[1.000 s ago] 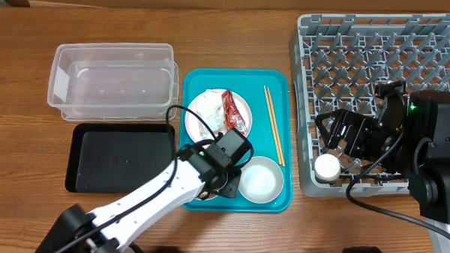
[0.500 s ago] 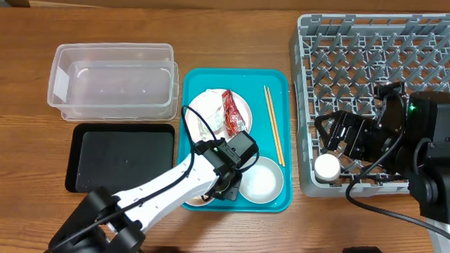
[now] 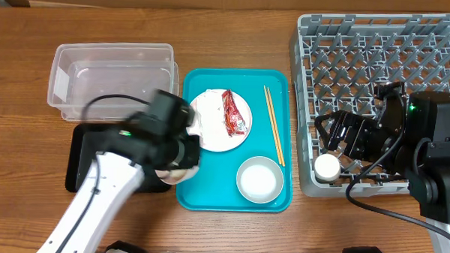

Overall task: Sort waste into correct bins and load items into the dishwasher
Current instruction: 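Grasp the pink-rimmed rice bowl with the left gripper and lift it, then tip the rice bowl over the black tray to dump the rice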

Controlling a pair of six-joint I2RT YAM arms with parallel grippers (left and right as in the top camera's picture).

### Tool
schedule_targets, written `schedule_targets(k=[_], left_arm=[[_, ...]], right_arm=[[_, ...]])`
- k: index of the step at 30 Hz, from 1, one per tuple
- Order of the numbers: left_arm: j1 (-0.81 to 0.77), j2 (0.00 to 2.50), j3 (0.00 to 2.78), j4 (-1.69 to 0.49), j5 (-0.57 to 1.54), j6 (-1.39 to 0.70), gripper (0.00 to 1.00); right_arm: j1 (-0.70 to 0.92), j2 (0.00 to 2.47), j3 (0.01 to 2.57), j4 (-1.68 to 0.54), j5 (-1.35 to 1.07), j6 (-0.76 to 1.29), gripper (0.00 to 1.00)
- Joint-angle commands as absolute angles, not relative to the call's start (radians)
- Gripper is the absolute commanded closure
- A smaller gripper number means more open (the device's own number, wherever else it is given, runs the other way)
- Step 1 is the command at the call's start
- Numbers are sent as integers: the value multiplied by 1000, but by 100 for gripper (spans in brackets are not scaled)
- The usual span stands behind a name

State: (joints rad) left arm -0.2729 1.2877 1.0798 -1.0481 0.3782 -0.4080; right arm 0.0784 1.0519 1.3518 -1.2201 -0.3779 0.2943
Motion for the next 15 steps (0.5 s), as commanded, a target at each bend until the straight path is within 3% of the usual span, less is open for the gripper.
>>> schedule_targets(k=[1,8,15], left_arm=[[-75,1301,1062,-1055,735,-190,96],[283,1466,976,-1111,1176,179,96],[443,1650,971,-1264,1384,498,96]], right_arm=[[77,1046,1361,-1217,-384,288,2],[77,1046,1361,-1217,-384,288,2],[77,1046,1361,-1217,-384,288,2]])
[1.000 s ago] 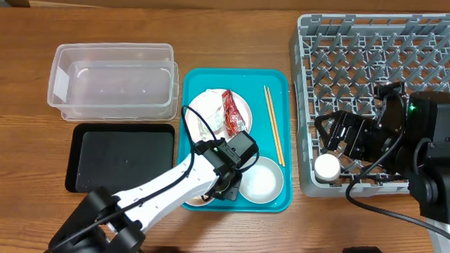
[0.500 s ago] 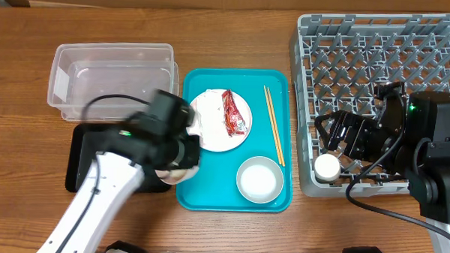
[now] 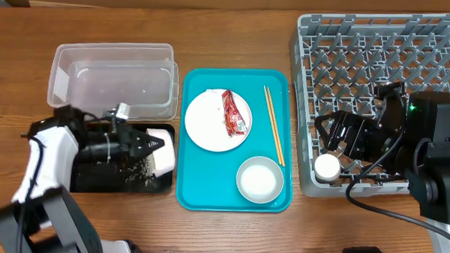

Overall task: Sort waste into correct bins and load items into the dishwasher
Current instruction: 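Tip the rice bowl over the black tray to dump the rice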

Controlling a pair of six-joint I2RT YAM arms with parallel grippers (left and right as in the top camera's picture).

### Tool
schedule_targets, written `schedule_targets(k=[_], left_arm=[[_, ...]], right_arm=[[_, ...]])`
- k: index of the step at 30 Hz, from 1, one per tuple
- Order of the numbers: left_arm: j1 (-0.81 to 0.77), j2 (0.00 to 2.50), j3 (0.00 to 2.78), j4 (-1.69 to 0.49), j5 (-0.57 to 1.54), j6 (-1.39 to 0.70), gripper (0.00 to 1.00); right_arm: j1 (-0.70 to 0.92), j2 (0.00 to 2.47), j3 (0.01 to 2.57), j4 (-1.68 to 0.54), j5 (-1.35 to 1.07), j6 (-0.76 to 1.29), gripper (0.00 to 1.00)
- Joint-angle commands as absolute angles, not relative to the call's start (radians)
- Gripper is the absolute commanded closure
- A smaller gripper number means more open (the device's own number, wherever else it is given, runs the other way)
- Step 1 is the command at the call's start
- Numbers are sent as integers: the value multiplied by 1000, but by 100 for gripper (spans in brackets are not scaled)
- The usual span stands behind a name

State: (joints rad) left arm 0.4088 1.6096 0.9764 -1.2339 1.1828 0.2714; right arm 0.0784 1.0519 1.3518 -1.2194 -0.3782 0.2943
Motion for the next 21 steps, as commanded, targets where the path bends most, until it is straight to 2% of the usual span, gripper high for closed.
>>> schedule_targets(k=[1,8,11,13,15,17,19,21], left_arm=[[454,1668,971,-1280,1393,518,96],[472,1722,971,-1331,1388,575,96],[474,1723,971,-1327,1371,660,96],[479,1729,971,-1328,1363,604,96],[477,1724,971,-1449,1422,726,96],[484,1721,971,-1450,1407,893,96],[493,1729,971,-1448,1397,751,96],[492,1725,973,-1516,1417,873,96]], right_arm=[[77,1046,1361,-1217,-384,288,2],[77,1046,1361,-1217,-384,288,2],[77,1046,1361,-1217,-384,288,2],[77,1046,1361,-1216,-384,288,2],[77,1046,1361,-1218,-384,288,2],[77,1046,1361,-1220,-384,288,2],[77,1046,1361,-1217,-384,288,2],[77,1046,1361,-1221,-384,287,2]])
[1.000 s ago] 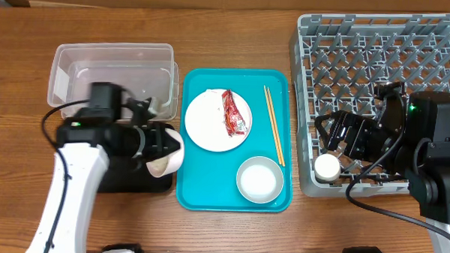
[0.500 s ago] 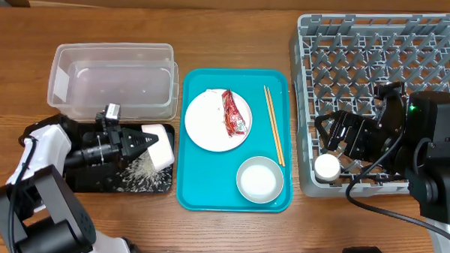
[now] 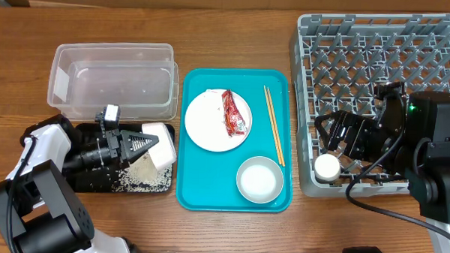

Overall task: Sort waste into correct bins and load items into the dishwasher
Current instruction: 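Tip the rice bowl over the black tray to dump the rice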

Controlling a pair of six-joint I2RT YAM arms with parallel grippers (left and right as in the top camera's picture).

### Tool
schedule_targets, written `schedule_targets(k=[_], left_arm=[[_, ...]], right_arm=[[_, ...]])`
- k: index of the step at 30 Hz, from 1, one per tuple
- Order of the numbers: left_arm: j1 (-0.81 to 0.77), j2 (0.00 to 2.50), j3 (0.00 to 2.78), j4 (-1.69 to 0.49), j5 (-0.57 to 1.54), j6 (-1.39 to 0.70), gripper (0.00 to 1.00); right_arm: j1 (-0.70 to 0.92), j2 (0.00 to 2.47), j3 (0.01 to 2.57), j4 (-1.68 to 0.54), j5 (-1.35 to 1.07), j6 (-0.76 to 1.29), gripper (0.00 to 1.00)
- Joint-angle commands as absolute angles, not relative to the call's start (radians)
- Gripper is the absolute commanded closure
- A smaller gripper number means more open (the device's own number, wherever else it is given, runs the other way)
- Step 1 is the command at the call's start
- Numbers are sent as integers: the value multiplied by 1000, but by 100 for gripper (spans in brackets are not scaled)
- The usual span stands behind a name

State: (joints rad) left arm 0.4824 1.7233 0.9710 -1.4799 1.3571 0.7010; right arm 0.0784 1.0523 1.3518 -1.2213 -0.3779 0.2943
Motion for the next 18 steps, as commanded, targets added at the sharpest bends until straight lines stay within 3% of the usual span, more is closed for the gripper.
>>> schedule_targets(k=[1,3,6,8,11,18], left_arm=[[493,1725,975,-1512,1397,931,96],[501,1728,972,-1521,1380,860,96],[503,1725,973,-1542,1376,985,96],[513,1729,972,-1537,1368,845,96],[509,1725,973,-1596,1411,985,96],[511,1725,974,-1679,1386,1072,91]], right_arm=[[77,1046,1361,-1222,-384,287,2],[77,1046,1361,-1222,-384,287,2],[77,1046,1361,-1223,-384,287,2],[77,1046,1361,-1221,-384,288,2],[77,1046,1361,-1222,-384,288,2],[77,1046,1361,-1228,-384,288,2]])
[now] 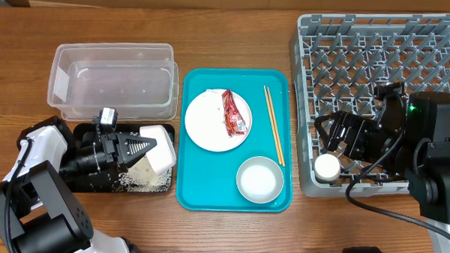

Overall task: Sort waste into correct bins and load items into the dishwasher
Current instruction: 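Tip the rice bowl over the black tray to dump the rice, then set the emptied pink bowl back on the teal tray with the left gripper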

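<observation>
My left gripper [155,144] reaches in from the left over the black bin [84,183], turned on its side, with its fingertips on a white container [161,153] that lies tipped in the bin. Pale crumbs [137,174] are scattered beneath it. On the teal tray [192,194] sit a white plate [206,126] with a red wrapper [234,113], a pair of chopsticks [273,134] and a white bowl [258,180]. My right gripper [326,137] rests open inside the grey dish rack [378,49], just above a white cup [328,168].
A clear plastic bin [114,81] stands behind the black bin, touching the tray's left side. The dish rack fills the right of the table, with the right arm's body over its front right corner. Bare wood runs along the back and front edges.
The left gripper and the white container have shifted slightly to the right and nearer within the black bin. The right arm, tray and rack look unchanged.
The left arm first hung over the tray's front left corner with something white at its gripper. Then it lay over the black bin, the white container at its fingertips. Crumbs gathered in the bin after that. The right gripper stayed in the rack by the cup throughout.
</observation>
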Controlling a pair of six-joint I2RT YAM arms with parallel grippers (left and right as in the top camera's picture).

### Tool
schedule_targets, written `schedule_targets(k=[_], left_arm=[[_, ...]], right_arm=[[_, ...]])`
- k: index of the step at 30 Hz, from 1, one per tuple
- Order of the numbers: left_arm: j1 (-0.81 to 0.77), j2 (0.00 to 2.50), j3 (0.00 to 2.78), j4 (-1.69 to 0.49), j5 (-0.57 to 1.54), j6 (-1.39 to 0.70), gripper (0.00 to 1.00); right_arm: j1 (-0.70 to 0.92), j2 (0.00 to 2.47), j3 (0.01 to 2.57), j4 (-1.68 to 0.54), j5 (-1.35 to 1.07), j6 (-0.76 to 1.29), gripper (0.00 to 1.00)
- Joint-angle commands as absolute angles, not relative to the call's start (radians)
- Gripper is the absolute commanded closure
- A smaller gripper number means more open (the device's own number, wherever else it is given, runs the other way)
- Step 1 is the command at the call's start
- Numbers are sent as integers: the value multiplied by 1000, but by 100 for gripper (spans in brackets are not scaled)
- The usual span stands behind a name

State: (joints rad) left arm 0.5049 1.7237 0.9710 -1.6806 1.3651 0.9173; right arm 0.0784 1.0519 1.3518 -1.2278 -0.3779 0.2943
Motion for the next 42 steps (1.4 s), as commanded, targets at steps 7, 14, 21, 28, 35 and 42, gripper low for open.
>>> schedule_targets(k=[7,14,21,28,35,42], left_arm=[[516,1690,974,-1691,1306,993,96],[495,1560,988,-1644,1270,757,96],[443,1351,1006,-1318,902,93,96],[28,1170,1002,-1179,514,-168,96],[-553,1239,966,-987,93,-487,96],[-822,1455,966,-898,-94,-676,96]], right_arm=[[77,1046,1361,-1228,-384,288,1],[77,1046,1361,-1223,-384,289,1],[77,1046,1361,-1213,-384,289,1],[77,1046,1361,-1208,-384,289,1],[77,1046,1361,-1210,-384,289,1],[77,1046,1361,-1212,-384,289,0]])
